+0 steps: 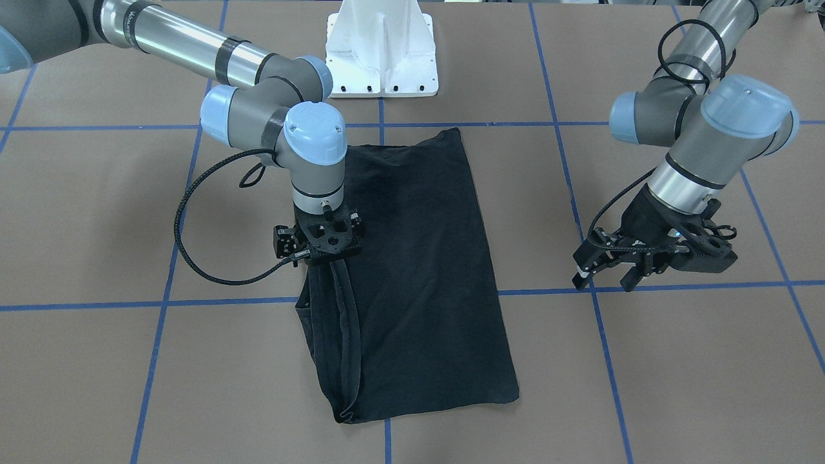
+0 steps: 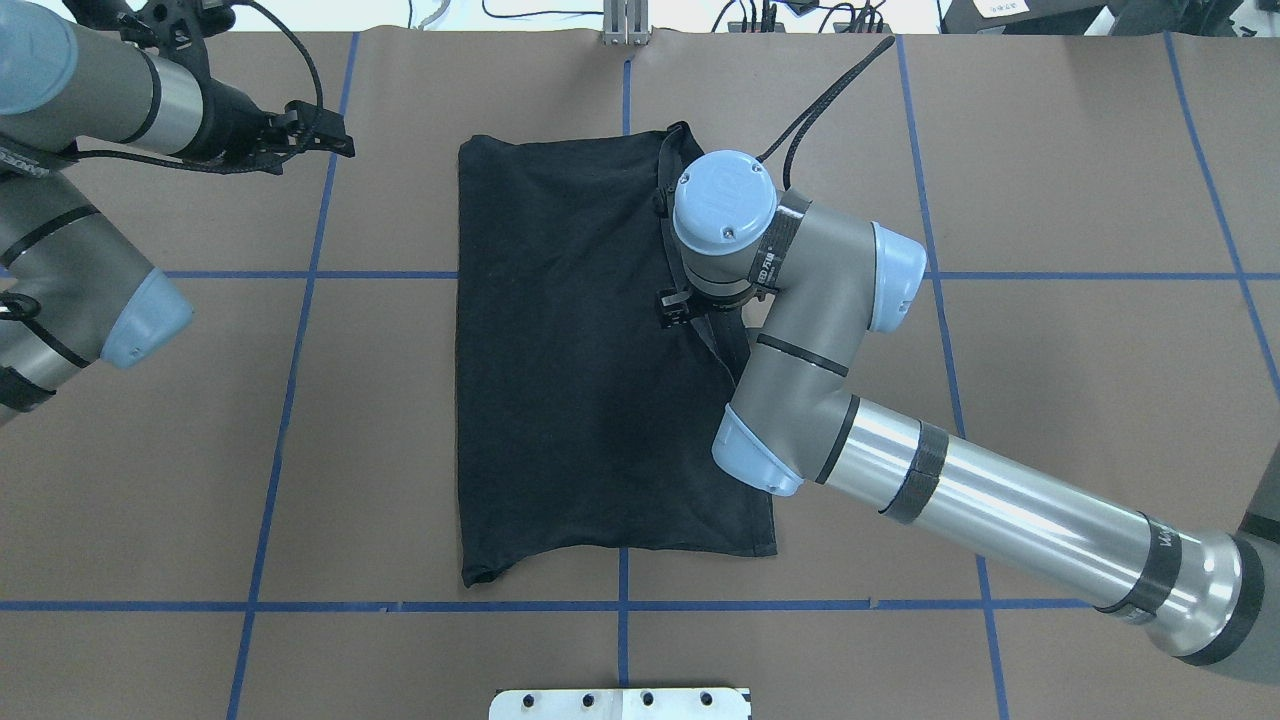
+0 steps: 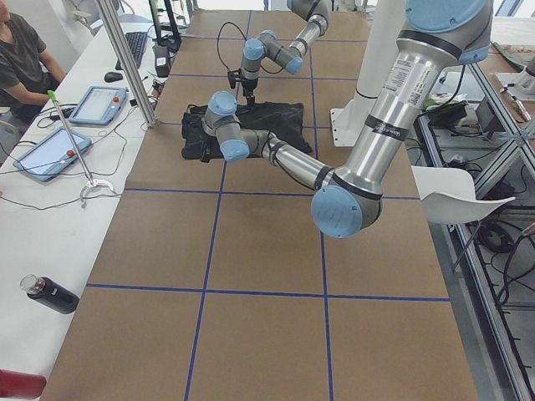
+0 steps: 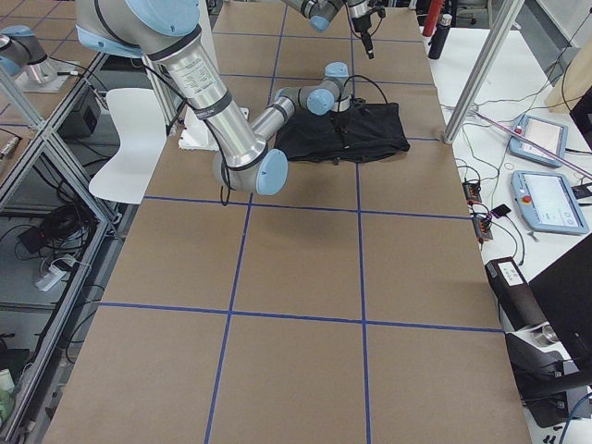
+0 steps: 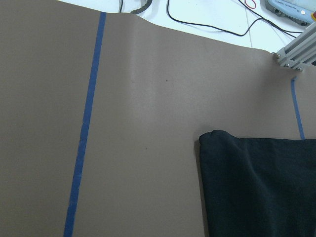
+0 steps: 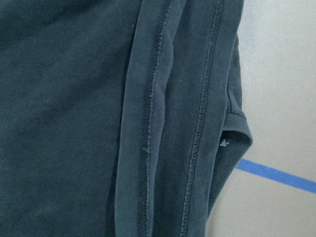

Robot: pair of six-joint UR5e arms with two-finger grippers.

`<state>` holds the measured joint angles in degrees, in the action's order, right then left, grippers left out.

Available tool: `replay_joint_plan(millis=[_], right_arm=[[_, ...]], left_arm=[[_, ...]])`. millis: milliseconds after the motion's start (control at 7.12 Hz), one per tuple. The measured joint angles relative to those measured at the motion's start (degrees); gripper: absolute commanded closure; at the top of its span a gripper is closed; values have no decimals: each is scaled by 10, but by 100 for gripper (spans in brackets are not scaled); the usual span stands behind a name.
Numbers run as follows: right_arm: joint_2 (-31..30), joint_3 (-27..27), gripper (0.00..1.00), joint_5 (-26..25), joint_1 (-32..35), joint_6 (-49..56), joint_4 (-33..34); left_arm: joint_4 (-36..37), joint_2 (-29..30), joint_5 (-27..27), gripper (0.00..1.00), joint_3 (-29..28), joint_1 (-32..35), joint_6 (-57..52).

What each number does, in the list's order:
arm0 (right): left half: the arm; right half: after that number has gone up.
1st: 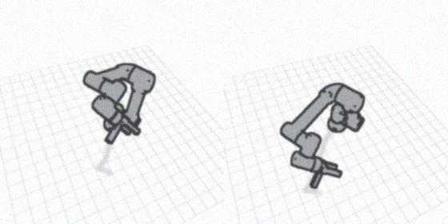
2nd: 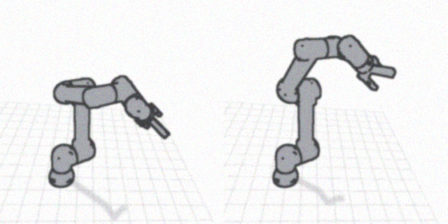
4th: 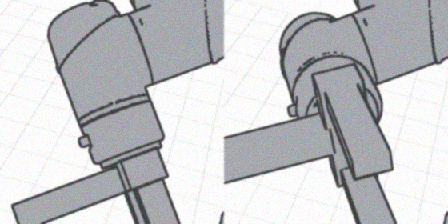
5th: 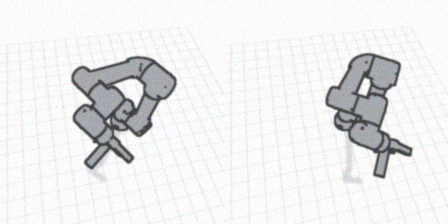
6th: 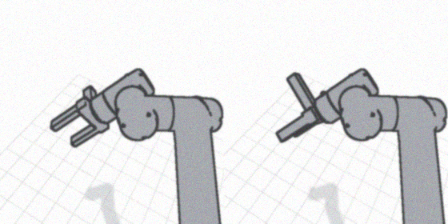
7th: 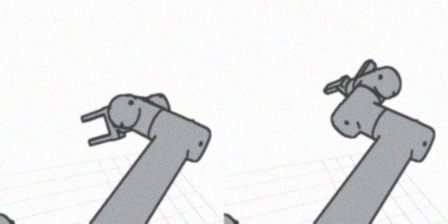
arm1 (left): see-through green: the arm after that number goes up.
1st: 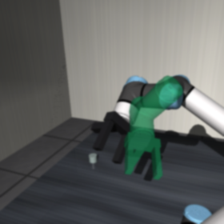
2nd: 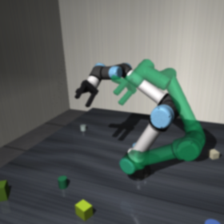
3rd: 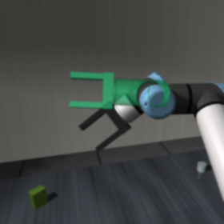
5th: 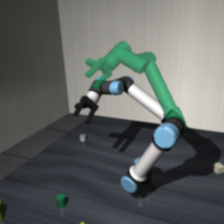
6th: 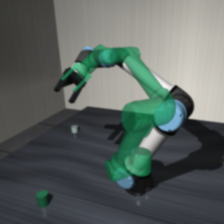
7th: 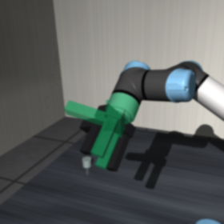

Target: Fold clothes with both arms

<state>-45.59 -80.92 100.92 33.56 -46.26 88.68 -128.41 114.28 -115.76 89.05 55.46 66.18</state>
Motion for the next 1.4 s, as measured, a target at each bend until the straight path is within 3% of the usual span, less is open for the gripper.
replay_joint_plan(millis=[1404], right_arm=[[-14,16,0,8,12,8,0]], left_arm=[[0,0,0,0,1,-1,1]])
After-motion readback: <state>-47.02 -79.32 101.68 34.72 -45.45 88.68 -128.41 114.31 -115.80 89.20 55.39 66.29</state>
